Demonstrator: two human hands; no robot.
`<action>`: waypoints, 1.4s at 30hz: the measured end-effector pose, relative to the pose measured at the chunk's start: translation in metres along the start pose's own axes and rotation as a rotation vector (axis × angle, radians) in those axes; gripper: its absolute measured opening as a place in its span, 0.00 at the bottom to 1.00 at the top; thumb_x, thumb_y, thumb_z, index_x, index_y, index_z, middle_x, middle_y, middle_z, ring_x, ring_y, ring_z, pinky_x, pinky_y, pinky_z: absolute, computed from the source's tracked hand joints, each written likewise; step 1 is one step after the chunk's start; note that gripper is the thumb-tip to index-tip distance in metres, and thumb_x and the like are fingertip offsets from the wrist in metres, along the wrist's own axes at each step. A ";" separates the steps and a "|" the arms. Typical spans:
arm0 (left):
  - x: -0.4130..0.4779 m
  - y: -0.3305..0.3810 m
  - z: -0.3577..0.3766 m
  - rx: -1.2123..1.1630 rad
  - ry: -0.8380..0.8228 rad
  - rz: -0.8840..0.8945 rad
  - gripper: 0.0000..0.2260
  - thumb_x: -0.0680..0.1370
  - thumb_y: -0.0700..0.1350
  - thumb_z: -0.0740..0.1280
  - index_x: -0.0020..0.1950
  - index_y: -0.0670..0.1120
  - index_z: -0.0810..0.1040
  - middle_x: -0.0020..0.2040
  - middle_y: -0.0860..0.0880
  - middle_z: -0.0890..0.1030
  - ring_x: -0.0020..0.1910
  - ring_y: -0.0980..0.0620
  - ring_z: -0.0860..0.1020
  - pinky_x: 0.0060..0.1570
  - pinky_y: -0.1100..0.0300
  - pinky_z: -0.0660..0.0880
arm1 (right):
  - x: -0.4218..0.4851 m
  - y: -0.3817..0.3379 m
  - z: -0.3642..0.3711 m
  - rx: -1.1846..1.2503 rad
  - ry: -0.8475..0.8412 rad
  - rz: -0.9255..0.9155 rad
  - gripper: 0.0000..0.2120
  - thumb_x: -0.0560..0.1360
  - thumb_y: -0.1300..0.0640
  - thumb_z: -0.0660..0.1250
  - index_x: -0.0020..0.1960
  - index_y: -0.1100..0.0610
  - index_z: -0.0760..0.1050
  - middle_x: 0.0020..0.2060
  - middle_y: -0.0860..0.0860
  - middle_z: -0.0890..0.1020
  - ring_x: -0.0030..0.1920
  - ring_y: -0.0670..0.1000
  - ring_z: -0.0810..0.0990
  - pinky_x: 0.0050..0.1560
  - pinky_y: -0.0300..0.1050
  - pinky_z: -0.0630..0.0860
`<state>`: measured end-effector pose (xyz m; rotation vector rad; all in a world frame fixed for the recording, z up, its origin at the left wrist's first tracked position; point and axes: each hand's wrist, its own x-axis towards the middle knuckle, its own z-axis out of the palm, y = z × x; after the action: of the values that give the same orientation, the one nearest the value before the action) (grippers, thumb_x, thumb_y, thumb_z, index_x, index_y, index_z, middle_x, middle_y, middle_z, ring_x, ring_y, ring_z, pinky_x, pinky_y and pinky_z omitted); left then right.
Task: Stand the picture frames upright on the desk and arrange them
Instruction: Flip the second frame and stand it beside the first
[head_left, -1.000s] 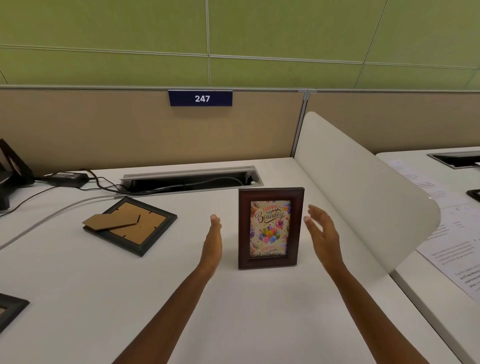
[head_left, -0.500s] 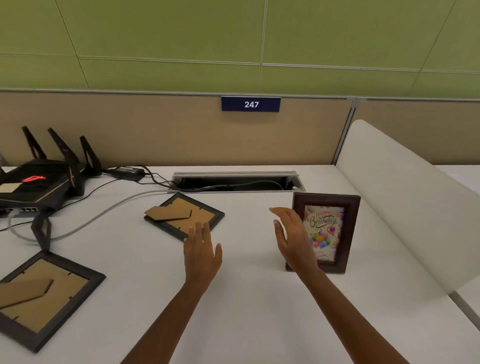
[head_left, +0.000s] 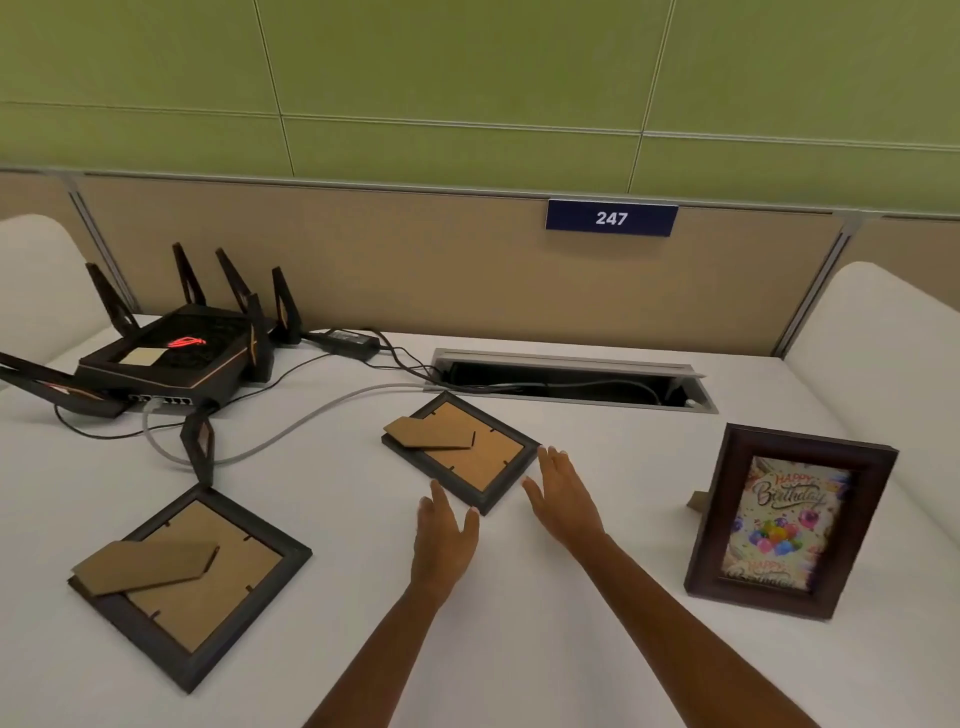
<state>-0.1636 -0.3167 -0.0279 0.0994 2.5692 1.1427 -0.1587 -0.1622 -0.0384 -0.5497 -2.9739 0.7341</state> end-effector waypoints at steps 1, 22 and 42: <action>0.002 0.002 0.000 -0.031 -0.002 0.001 0.30 0.80 0.50 0.57 0.75 0.43 0.43 0.77 0.40 0.51 0.75 0.42 0.53 0.72 0.50 0.58 | 0.005 -0.003 0.000 0.037 -0.011 0.020 0.28 0.79 0.48 0.52 0.74 0.58 0.48 0.76 0.56 0.52 0.76 0.55 0.49 0.74 0.50 0.53; 0.022 0.016 -0.021 -0.735 0.045 -0.212 0.21 0.78 0.37 0.59 0.71 0.44 0.61 0.72 0.41 0.65 0.68 0.41 0.65 0.66 0.50 0.65 | 0.040 -0.004 -0.015 0.348 -0.108 0.270 0.19 0.78 0.51 0.56 0.54 0.66 0.75 0.52 0.62 0.79 0.52 0.57 0.76 0.59 0.51 0.71; 0.008 0.023 -0.090 -1.128 -0.015 -0.263 0.15 0.76 0.30 0.61 0.62 0.29 0.68 0.63 0.31 0.71 0.59 0.36 0.73 0.54 0.48 0.72 | -0.013 -0.030 -0.059 0.815 -0.119 0.236 0.17 0.80 0.55 0.50 0.59 0.64 0.71 0.51 0.62 0.79 0.47 0.56 0.77 0.48 0.45 0.74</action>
<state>-0.2023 -0.3635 0.0436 -0.4645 1.5106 2.2086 -0.1496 -0.1651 0.0280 -0.7863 -2.3751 1.8964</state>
